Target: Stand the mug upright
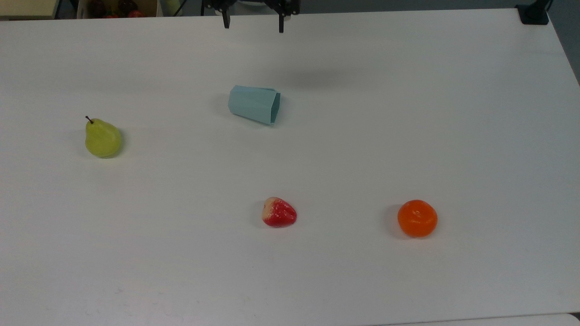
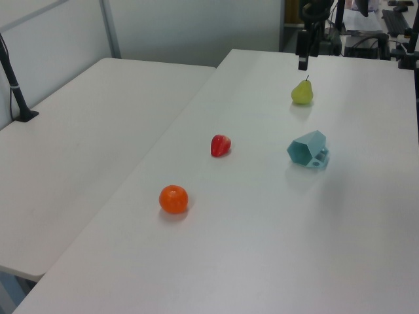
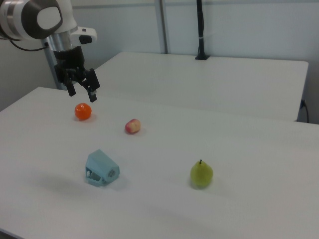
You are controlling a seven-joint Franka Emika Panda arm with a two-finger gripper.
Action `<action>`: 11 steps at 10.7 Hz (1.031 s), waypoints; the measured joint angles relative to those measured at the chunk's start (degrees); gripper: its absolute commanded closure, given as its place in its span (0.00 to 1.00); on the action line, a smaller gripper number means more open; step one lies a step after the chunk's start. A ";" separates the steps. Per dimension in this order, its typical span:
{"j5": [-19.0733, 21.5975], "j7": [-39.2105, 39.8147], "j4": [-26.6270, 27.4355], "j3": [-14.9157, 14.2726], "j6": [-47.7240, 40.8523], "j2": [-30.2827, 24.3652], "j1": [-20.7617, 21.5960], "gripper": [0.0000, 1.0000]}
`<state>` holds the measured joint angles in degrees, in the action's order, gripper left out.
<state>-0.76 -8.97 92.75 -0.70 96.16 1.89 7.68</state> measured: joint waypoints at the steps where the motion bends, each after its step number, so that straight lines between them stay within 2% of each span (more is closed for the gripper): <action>1: 0.00 0.00 1.05 -0.60 -0.08 -0.72 0.02 0.00; 8: -0.01 0.08 1.73 -0.59 -0.08 -0.37 0.74 0.00; 9: -0.94 -0.02 2.09 -0.56 -0.08 0.16 1.46 0.00; 11: -8.96 -1.86 2.47 -0.46 -0.08 2.01 4.45 0.00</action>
<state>-9.72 -10.83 95.23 -1.16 96.08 3.90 12.13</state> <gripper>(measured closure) 0.000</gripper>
